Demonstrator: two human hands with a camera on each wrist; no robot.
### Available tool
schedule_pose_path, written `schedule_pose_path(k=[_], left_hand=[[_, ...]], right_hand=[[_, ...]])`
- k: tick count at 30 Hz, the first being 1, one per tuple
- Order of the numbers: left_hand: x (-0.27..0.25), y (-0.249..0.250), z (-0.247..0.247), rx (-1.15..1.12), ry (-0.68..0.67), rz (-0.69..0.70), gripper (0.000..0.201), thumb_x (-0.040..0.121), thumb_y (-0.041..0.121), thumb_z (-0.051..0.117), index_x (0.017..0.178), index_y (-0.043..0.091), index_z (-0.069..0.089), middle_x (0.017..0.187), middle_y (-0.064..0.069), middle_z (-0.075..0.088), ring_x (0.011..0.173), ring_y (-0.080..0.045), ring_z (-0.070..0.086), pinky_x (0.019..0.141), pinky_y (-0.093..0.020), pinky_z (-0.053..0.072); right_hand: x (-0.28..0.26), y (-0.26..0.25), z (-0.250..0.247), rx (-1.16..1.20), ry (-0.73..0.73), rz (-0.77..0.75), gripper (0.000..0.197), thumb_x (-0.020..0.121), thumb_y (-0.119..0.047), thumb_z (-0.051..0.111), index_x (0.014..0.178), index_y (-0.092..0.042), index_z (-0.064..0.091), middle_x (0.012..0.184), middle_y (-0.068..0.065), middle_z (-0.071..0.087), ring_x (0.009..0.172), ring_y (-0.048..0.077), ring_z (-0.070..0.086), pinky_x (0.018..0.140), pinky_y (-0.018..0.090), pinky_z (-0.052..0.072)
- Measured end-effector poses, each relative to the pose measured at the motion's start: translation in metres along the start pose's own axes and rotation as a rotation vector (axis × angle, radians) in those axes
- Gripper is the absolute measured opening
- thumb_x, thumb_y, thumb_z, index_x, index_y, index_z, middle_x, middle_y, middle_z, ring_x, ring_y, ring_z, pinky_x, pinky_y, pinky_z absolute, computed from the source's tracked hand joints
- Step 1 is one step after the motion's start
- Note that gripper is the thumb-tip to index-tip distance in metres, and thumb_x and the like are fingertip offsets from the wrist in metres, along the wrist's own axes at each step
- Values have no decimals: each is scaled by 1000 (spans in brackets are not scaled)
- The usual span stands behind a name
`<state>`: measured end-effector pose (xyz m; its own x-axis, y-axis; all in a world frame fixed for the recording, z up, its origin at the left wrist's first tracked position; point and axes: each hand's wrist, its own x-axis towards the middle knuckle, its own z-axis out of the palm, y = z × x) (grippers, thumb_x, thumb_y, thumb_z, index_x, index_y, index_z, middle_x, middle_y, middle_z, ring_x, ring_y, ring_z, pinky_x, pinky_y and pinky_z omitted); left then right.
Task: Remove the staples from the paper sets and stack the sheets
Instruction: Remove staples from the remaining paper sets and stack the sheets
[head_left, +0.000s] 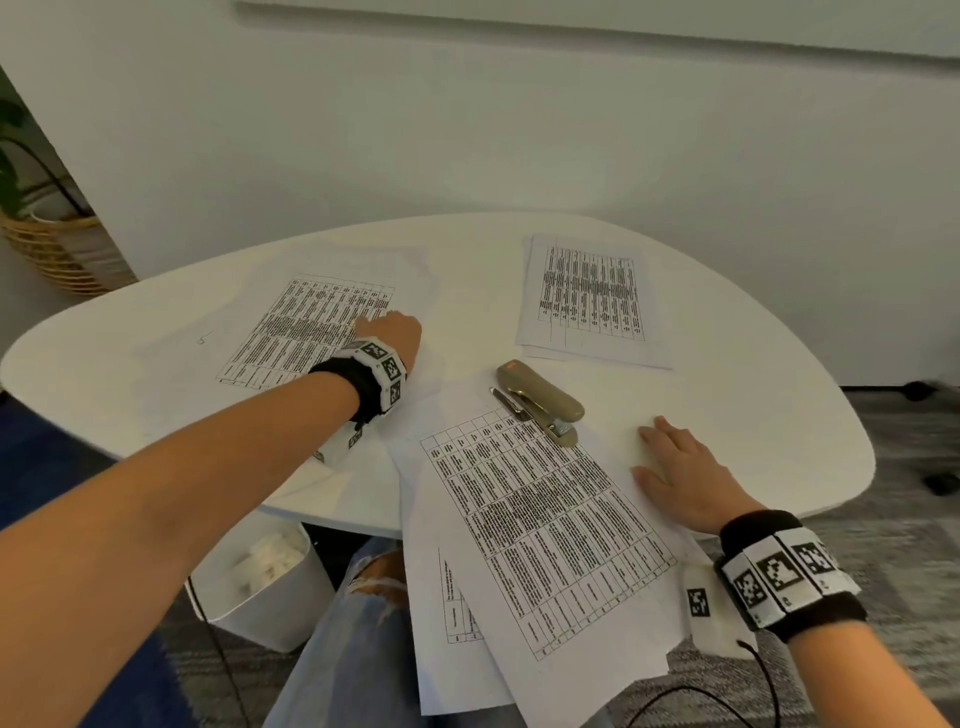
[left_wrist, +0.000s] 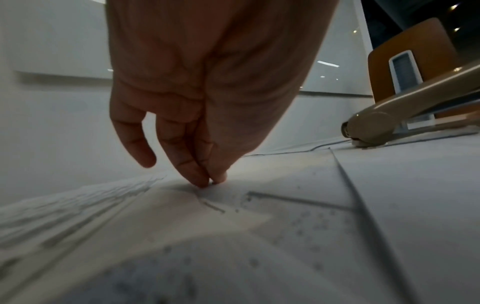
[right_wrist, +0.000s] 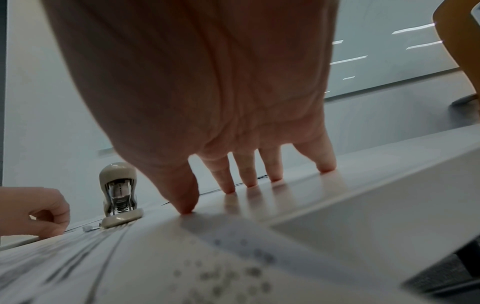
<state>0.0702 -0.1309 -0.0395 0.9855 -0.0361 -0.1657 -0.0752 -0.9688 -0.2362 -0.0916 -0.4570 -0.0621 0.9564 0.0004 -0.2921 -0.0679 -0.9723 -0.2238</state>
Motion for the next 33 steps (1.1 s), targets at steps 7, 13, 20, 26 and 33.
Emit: schedule_pose_path(k=[7,13,20,26,33], left_hand=[[3,-7,11,-112,41,33,27,93,5,44,118,4,51,122,-11,49,104,-27,57,88,-37,46],[-6,-26,-2,-290,23,-40,15,96,4,44,92,-1,58,88,-9,58,81,-23,62,66,-27,49],[-34,-77,-22,-671,235,-226,38,88,22,59,56,6,47,58,-7,48,56,-21,46,65,-28,45],[-133,-178,22,-1154,509,-640,31,74,37,69,66,7,68,50,5,64,80,-26,69,91,-40,53],[-216,-199,128,-1159,335,-1016,28,72,29,78,88,7,75,88,-12,72,94,-27,67,93,-38,50]], right_hand=[[0,1,-1,-13,-5,-15,60,97,-39,40,149,-20,16,159,1,2,145,24,10,113,51,25],[-1,-1,-2,-17,6,-20,59,97,-39,40,148,-20,18,159,2,3,145,23,10,113,51,24],[-1,2,-1,-6,8,-17,58,97,-37,41,148,-19,19,159,2,5,145,23,10,113,52,22],[-1,-2,-1,15,8,-1,57,98,-35,42,148,-18,20,159,2,6,145,26,12,116,47,19],[1,1,6,7,30,16,58,97,-39,41,149,-22,20,159,-1,6,145,24,13,114,48,22]])
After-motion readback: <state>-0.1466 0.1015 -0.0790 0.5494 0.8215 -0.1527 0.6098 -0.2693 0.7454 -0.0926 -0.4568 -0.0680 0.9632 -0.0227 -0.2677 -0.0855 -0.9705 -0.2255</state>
